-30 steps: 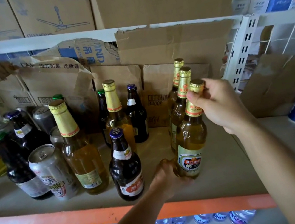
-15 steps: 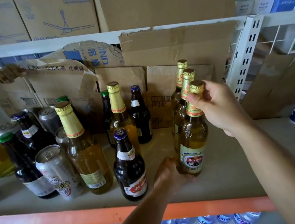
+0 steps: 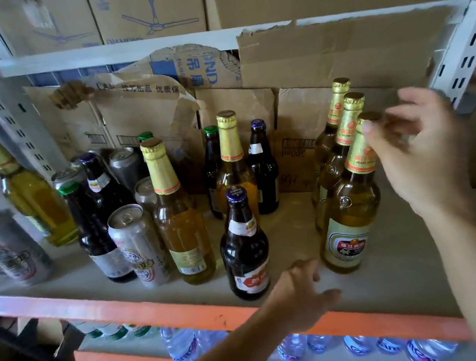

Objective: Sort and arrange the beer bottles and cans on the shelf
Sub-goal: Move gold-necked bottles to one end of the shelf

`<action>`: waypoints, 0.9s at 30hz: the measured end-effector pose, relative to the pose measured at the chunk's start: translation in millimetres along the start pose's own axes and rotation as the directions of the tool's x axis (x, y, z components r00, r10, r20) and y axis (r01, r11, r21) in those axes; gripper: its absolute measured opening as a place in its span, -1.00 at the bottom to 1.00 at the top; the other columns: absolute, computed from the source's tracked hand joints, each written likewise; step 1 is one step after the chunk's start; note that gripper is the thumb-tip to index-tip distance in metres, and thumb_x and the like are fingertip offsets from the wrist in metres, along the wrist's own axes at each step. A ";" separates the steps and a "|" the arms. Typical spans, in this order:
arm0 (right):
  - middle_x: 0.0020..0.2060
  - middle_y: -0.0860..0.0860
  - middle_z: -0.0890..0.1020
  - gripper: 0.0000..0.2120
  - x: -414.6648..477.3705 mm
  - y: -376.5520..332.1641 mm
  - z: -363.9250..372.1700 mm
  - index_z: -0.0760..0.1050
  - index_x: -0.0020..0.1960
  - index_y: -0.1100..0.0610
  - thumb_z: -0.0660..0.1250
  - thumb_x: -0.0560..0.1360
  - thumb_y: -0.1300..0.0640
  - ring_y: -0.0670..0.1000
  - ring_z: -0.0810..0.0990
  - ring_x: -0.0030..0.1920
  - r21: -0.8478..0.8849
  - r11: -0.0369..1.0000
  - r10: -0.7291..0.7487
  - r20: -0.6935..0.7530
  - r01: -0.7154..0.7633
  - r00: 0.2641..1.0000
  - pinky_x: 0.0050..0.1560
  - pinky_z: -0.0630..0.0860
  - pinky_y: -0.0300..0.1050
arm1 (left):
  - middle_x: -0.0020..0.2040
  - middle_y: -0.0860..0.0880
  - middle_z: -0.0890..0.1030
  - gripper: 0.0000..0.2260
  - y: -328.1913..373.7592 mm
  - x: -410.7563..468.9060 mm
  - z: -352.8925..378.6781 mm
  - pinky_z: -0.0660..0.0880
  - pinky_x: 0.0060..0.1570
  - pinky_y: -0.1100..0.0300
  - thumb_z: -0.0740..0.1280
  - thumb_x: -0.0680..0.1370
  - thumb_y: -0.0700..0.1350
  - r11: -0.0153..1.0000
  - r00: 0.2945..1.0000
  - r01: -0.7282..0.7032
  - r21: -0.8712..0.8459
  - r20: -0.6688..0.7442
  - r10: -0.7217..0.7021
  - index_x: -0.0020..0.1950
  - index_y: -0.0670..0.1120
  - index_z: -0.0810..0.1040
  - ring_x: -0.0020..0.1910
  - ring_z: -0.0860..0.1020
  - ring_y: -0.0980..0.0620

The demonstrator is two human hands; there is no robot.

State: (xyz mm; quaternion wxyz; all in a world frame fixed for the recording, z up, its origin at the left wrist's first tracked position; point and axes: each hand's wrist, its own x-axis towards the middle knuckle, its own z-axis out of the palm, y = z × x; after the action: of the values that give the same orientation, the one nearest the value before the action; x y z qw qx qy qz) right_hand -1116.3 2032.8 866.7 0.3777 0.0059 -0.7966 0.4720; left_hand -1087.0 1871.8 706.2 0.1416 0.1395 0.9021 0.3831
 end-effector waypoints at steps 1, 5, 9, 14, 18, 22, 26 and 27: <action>0.09 0.09 0.60 -0.59 -2.6 -8.1 0.3 0.44 0.29 0.18 0.42 0.49 0.12 -0.06 0.58 0.02 0.016 0.997 -0.069 -0.112 0.071 0.991 0.00 0.55 -0.37 | -0.06 -0.01 0.54 -0.62 -1.2 -7.9 -4.9 0.42 -0.15 0.24 0.39 0.48 0.06 1.000 1.000 -0.016 0.001 0.014 0.016 0.22 -0.08 0.49 -0.18 0.51 0.07; -0.08 0.04 0.59 -0.81 -13.6 -36.6 11.2 0.42 -0.01 -0.09 0.31 0.49 0.18 -0.11 0.58 -0.09 0.160 0.948 -0.232 -0.245 0.276 0.941 -0.09 0.53 -0.38 | -0.08 0.05 0.60 -0.62 -7.6 -36.2 -29.1 0.38 -0.20 0.45 0.41 0.50 -0.03 0.998 0.995 -0.048 -0.034 0.087 0.050 0.29 -0.10 0.52 -0.28 0.48 0.25; -0.20 0.05 0.62 -0.95 -28.8 -36.2 34.6 0.54 -0.06 0.16 0.32 0.49 0.23 -0.16 0.57 -0.20 0.183 0.954 -0.240 -0.020 0.239 0.971 -0.19 0.49 -0.41 | -0.04 0.07 0.62 -0.67 -29.0 -60.1 -49.5 0.42 -0.11 0.39 0.40 0.50 -0.01 1.000 0.974 0.009 -0.005 0.225 -0.008 0.25 -0.02 0.55 -0.18 0.50 0.19; -0.22 -0.02 0.67 -0.97 -46.5 -19.2 64.8 0.54 -0.14 -0.06 0.34 0.46 0.06 0.02 0.68 -0.15 0.221 0.975 -0.073 0.303 0.004 0.950 -0.13 0.64 0.17 | 0.02 0.02 0.62 -0.68 -69.3 -83.8 -77.9 0.36 -0.21 0.49 0.39 0.51 0.03 0.995 0.974 0.080 0.058 0.208 -0.091 0.23 -0.01 0.57 -0.15 0.51 0.19; -0.23 0.00 0.69 -0.93 -55.0 -21.3 80.6 0.58 -0.13 -0.02 0.34 0.45 0.01 0.02 0.69 -0.16 0.269 0.962 -0.059 0.387 -0.051 0.920 -0.15 0.63 0.23 | -0.04 0.10 0.64 -0.73 -100.1 -97.2 -100.4 0.41 -0.21 0.47 0.38 0.50 0.04 0.982 0.976 0.170 0.082 0.121 -0.179 0.16 0.02 0.61 -0.14 0.57 0.20; -0.20 -0.02 0.70 -0.83 -60.1 -30.1 91.1 0.60 -0.11 -0.04 0.35 0.43 -0.11 0.00 0.69 -0.10 0.293 0.951 -0.046 0.439 -0.094 0.897 -0.04 0.64 0.16 | -0.02 0.13 0.67 -0.71 -124.4 -103.9 -115.5 0.48 -0.16 0.37 0.36 0.44 0.16 0.972 0.970 0.217 0.090 0.087 -0.225 0.11 0.11 0.61 -0.09 0.63 0.21; -0.18 0.00 0.71 -0.82 -70.1 -40.6 99.0 0.61 -0.04 0.06 0.45 0.45 -0.02 -0.08 0.68 -0.10 0.317 0.935 -0.054 0.570 -0.158 0.820 -0.06 0.58 -0.22 | -0.02 0.12 0.67 -0.74 -132.5 -104.6 -126.2 0.46 -0.19 0.39 0.36 0.46 0.12 0.974 0.972 0.215 0.071 0.085 -0.221 0.11 0.10 0.62 -0.10 0.62 0.21; -0.16 0.01 0.72 -0.83 -72.5 -41.4 100.4 0.61 -0.01 0.05 0.46 0.45 0.00 -0.08 0.68 -0.09 0.309 0.933 -0.041 0.601 -0.184 0.798 -0.05 0.57 -0.25 | -0.01 0.10 0.67 -0.75 -132.0 -104.3 -128.6 0.43 -0.21 0.42 0.36 0.48 0.09 0.977 0.974 0.203 0.067 0.089 -0.209 0.12 0.07 0.62 -0.11 0.61 0.21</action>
State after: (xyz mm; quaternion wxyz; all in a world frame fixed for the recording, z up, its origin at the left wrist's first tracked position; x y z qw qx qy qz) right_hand -1109.2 1908.7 826.6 0.0812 0.1914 -0.7767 0.5945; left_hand -1056.5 1662.3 711.0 0.2193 0.0673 0.9146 0.3331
